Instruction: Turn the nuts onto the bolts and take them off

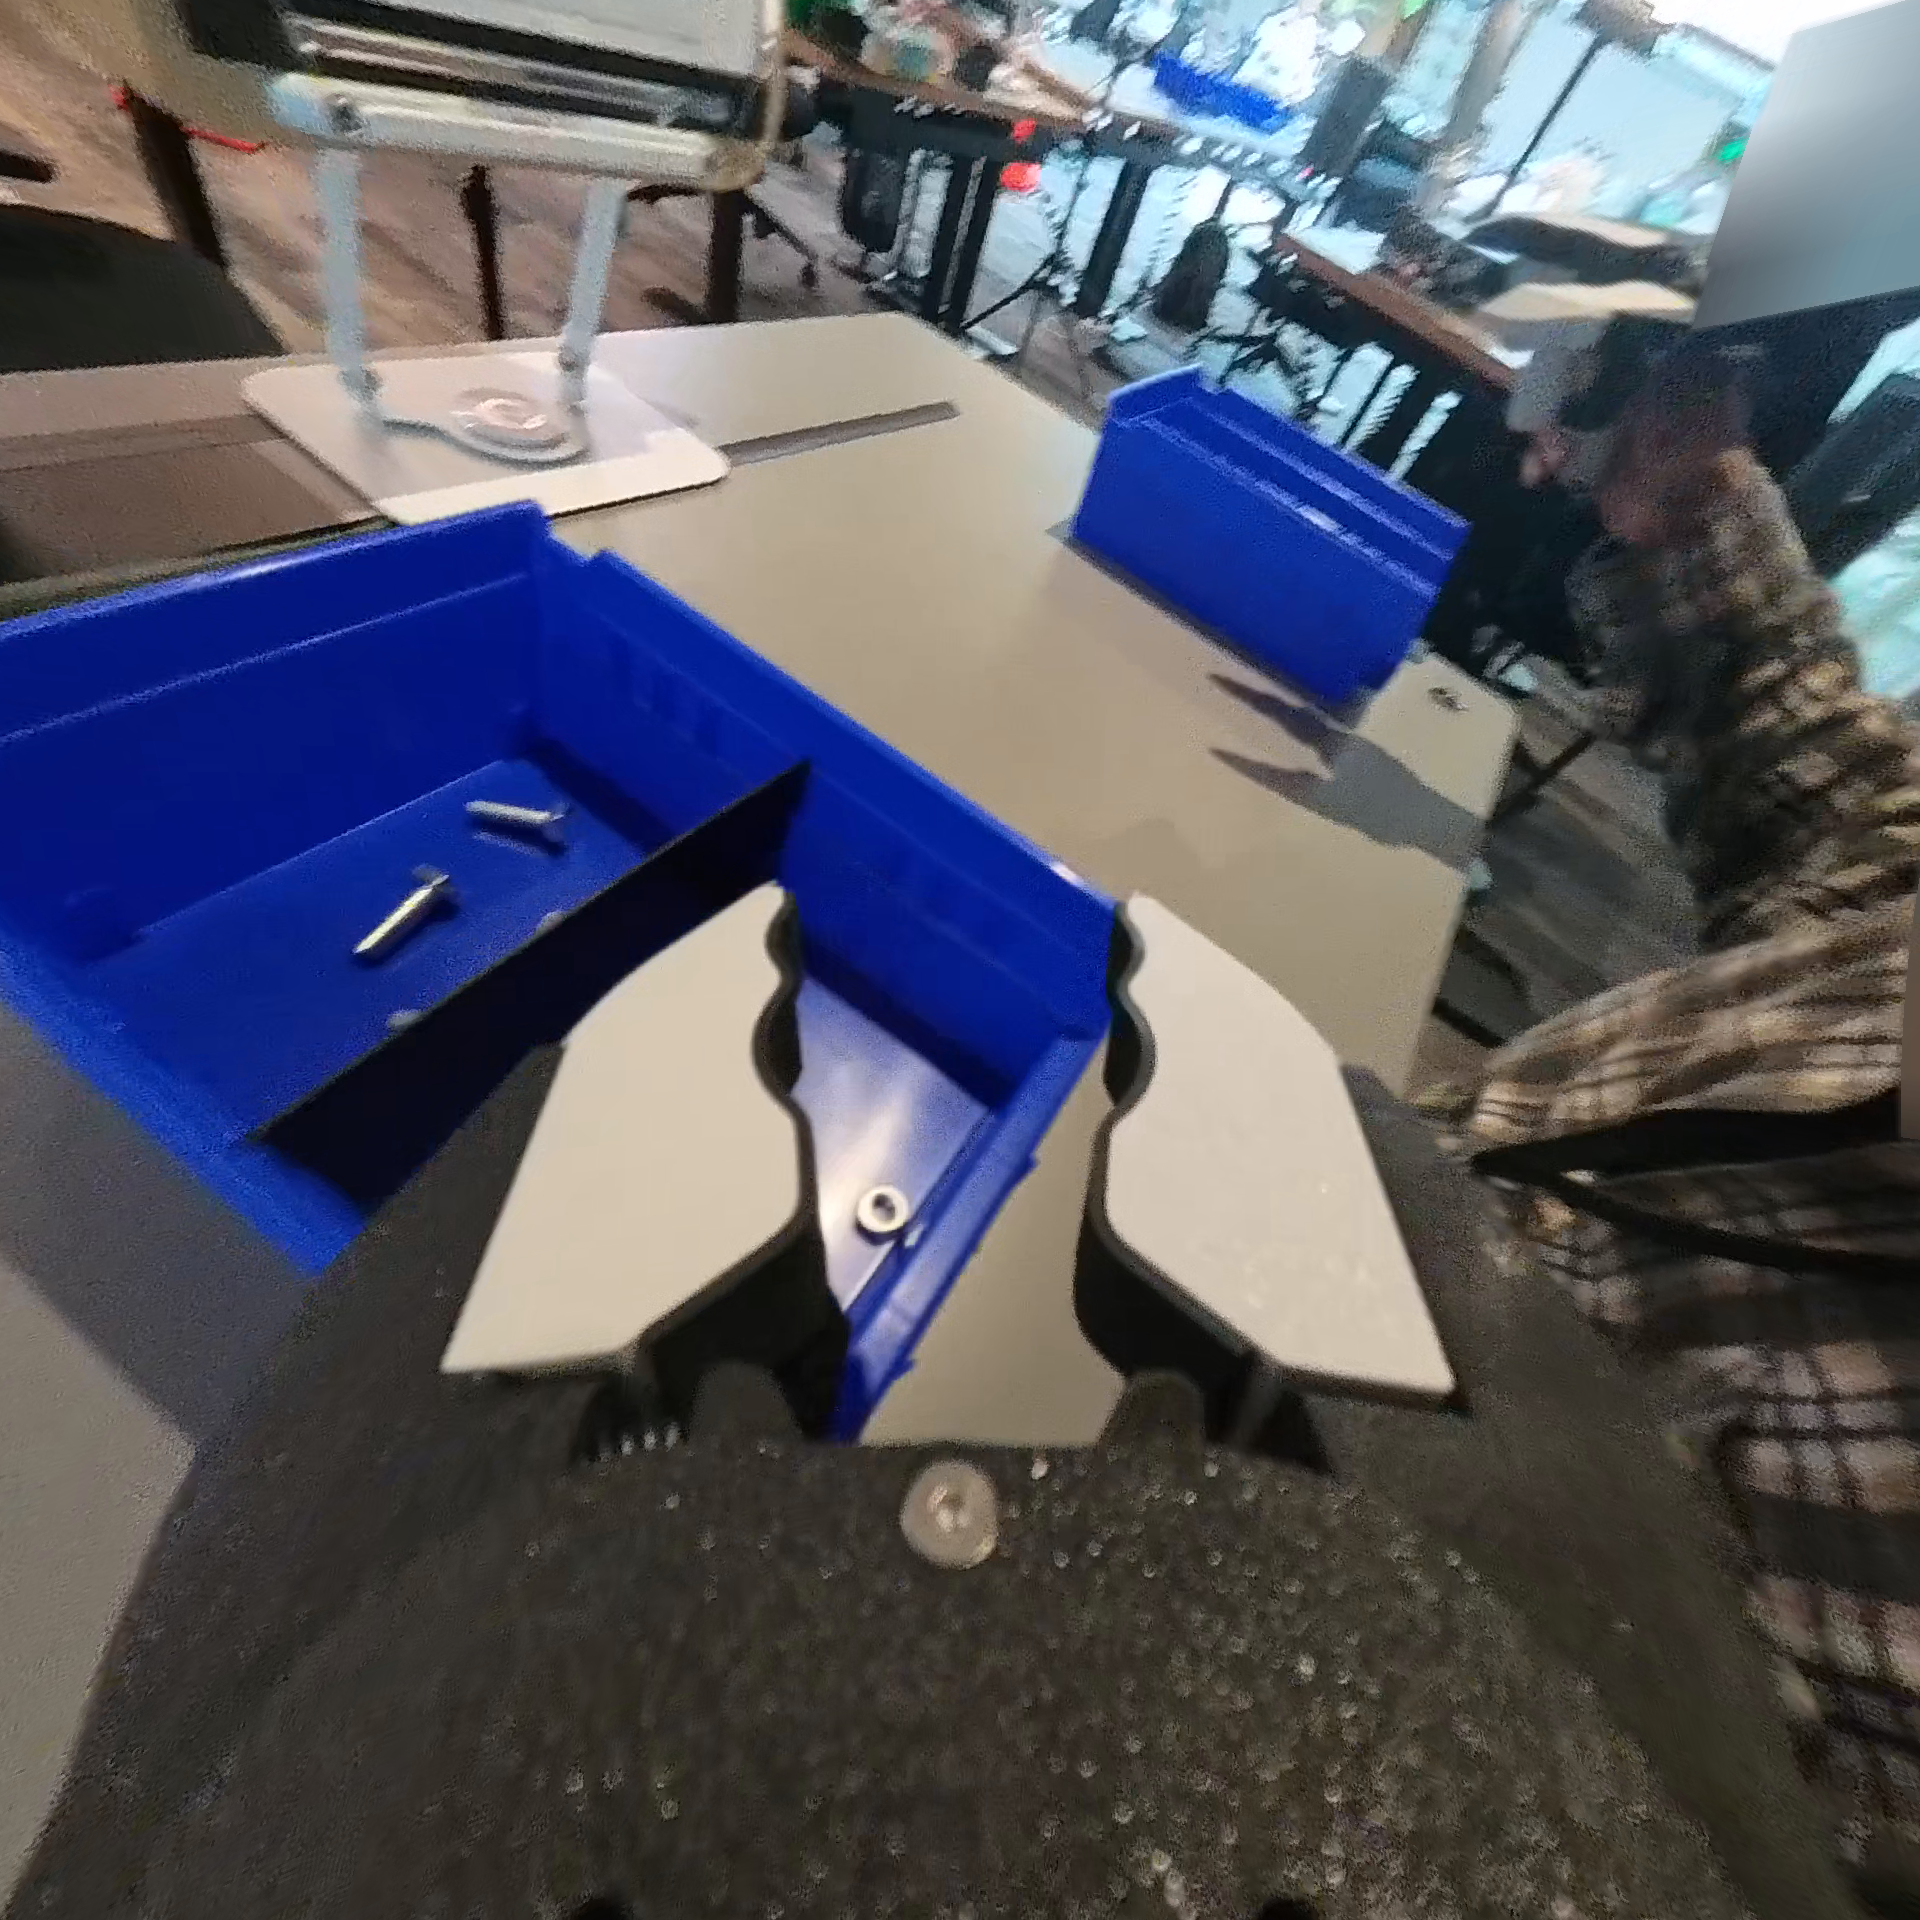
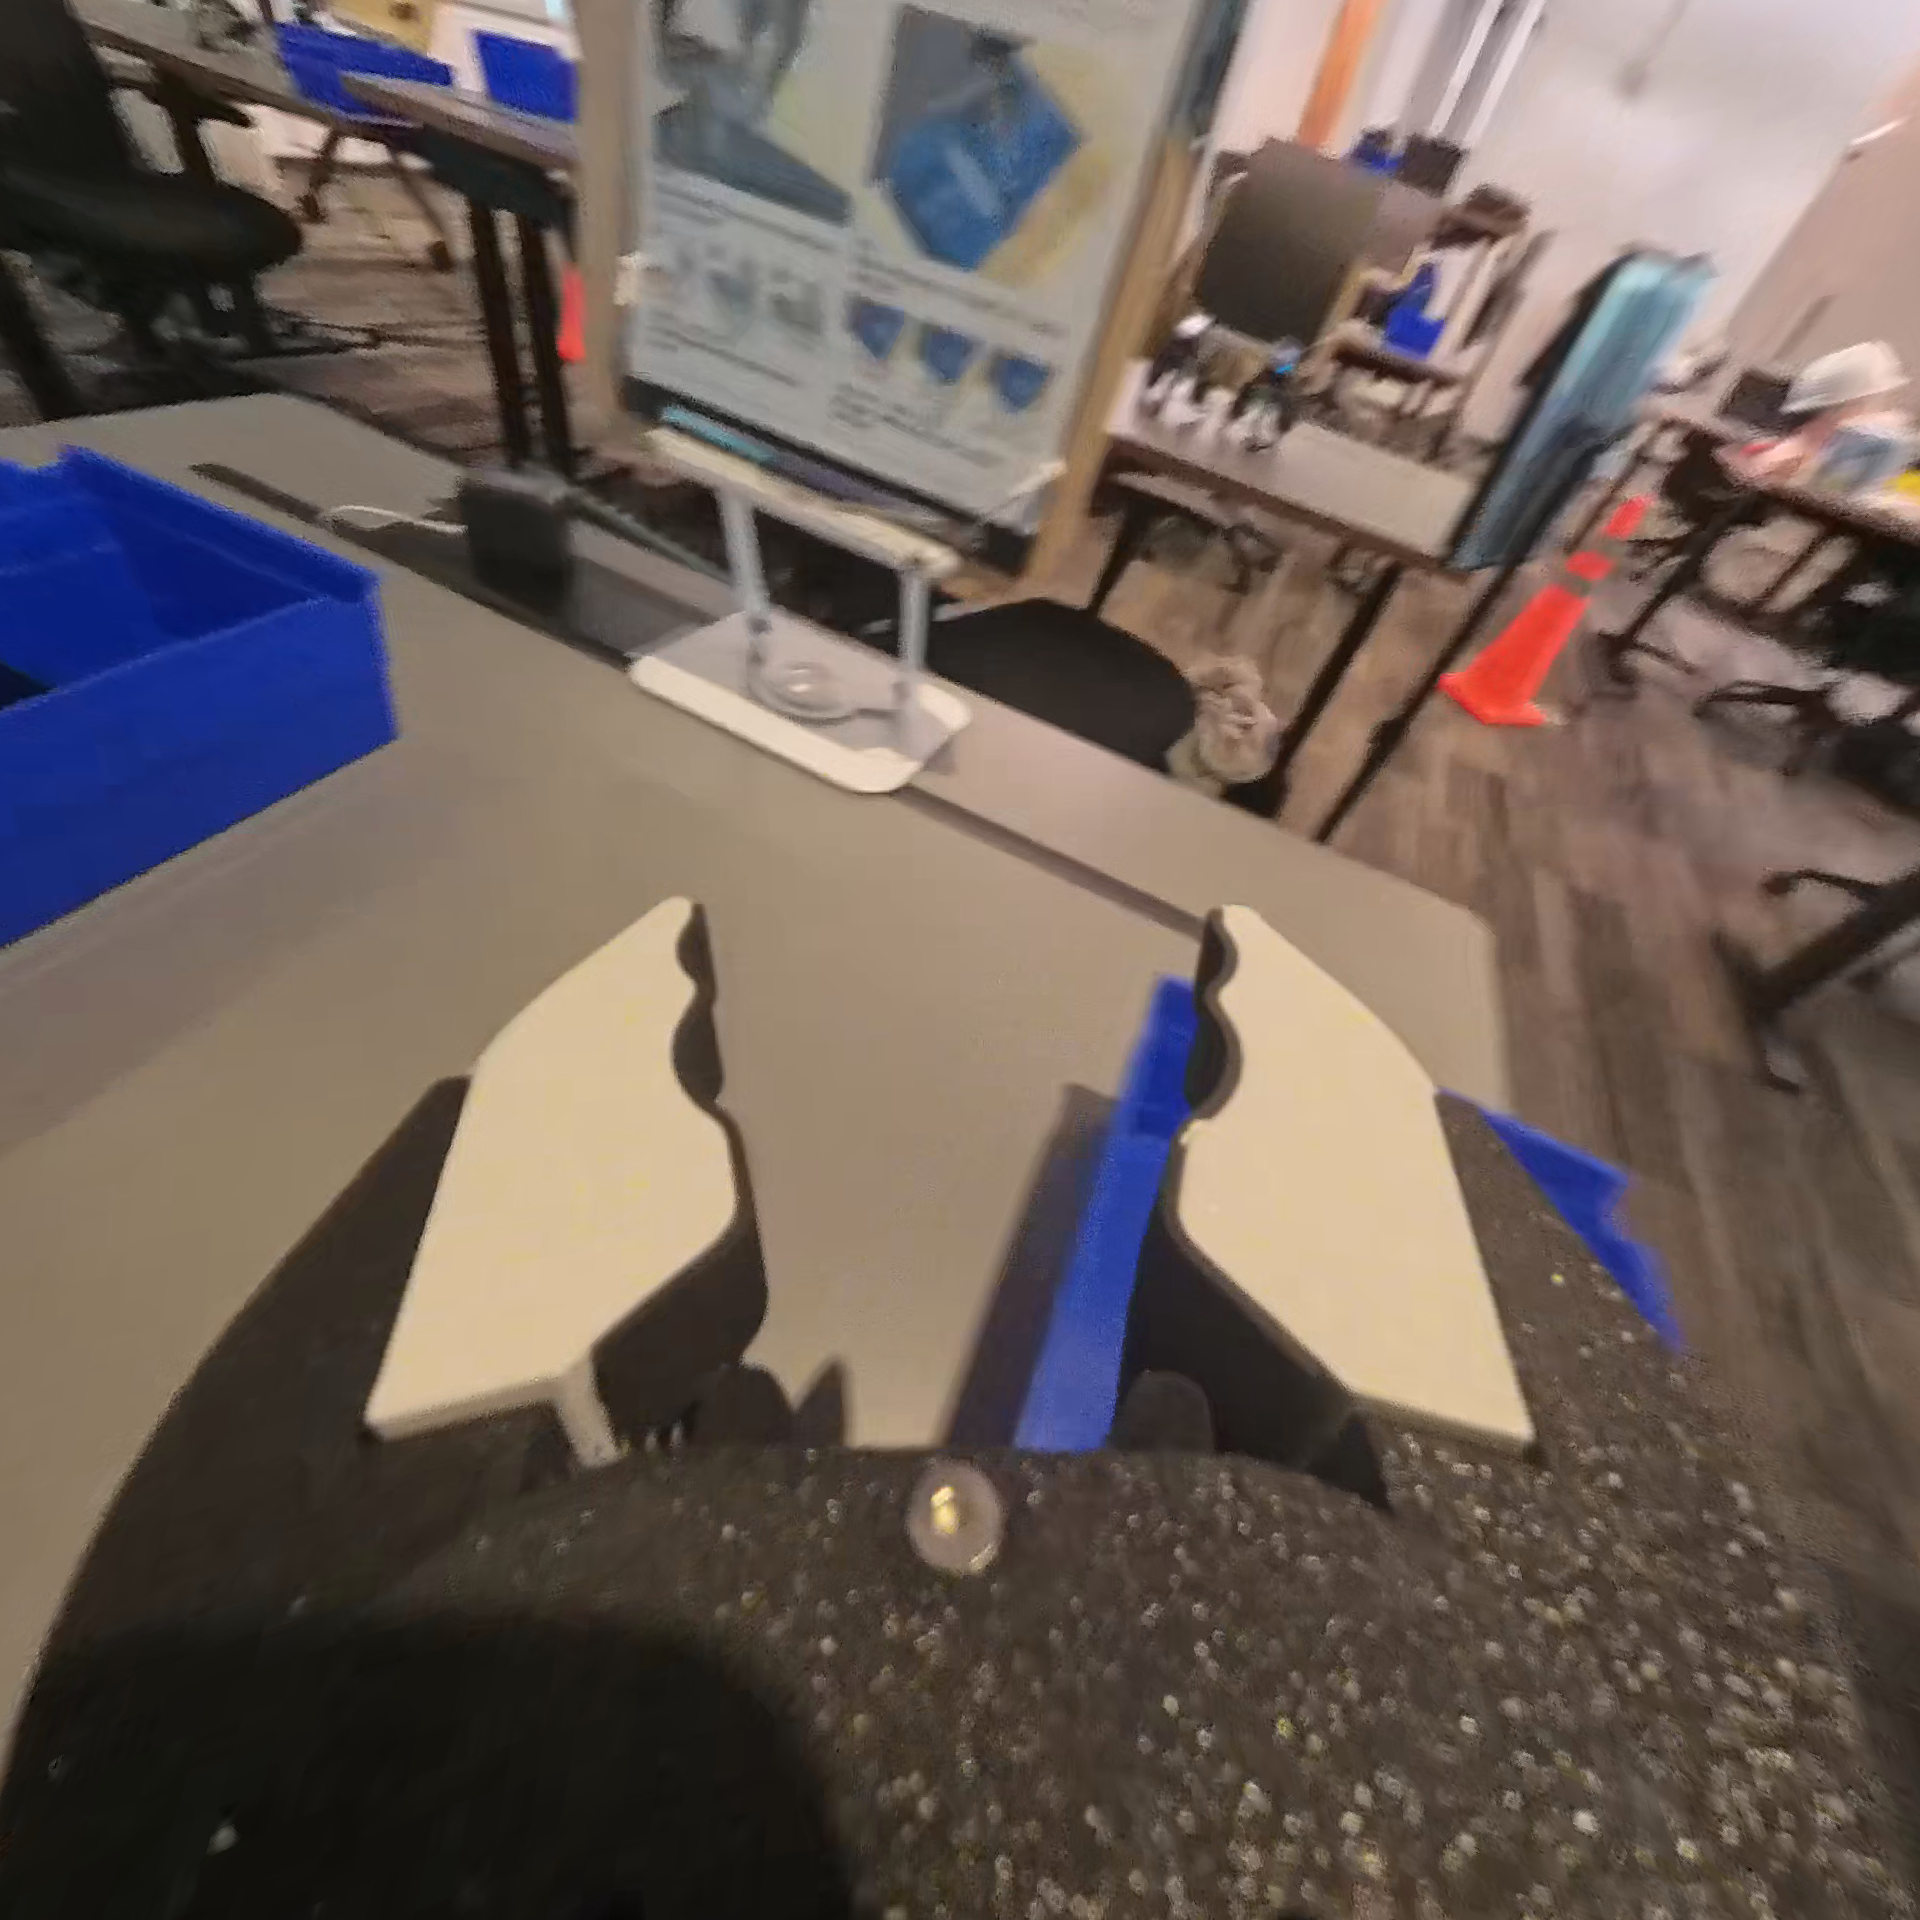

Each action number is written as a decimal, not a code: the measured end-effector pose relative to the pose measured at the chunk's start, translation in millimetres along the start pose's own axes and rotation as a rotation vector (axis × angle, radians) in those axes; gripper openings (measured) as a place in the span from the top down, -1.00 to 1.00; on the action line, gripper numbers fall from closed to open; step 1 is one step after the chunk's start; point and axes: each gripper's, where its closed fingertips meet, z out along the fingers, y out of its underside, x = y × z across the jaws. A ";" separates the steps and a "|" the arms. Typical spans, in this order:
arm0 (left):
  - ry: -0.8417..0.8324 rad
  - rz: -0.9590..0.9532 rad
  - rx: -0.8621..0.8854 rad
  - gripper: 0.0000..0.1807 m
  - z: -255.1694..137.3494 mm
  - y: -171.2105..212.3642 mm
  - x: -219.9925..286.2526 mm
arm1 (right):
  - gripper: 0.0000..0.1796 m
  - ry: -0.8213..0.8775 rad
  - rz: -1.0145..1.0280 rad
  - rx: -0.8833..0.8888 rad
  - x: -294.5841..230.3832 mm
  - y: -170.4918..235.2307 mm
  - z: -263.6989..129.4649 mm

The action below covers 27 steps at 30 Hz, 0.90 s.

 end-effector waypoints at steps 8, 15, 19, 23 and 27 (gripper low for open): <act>-0.321 -0.046 -0.285 0.14 -0.8 31.2 -75.4 | -0.02 -0.251 0.157 -0.086 -119.2 80.1 97.2; -0.535 -0.112 -0.455 -0.12 -20.3 47.2 -115.2 | -0.02 -0.299 0.203 -0.212 -144.5 129.6 131.2; -0.561 -0.210 -0.561 -0.13 -23.5 75.6 -134.0 | 0.01 -0.288 0.189 -0.203 -142.1 132.2 127.9; -0.484 -0.291 -0.744 0.17 -16.1 116.9 -131.4 | 0.12 -0.320 0.215 -0.193 -145.7 134.4 124.8; -0.389 -0.298 -0.903 0.67 -8.7 138.2 -121.0 | 0.17 -0.365 0.247 -0.211 -151.7 137.2 122.3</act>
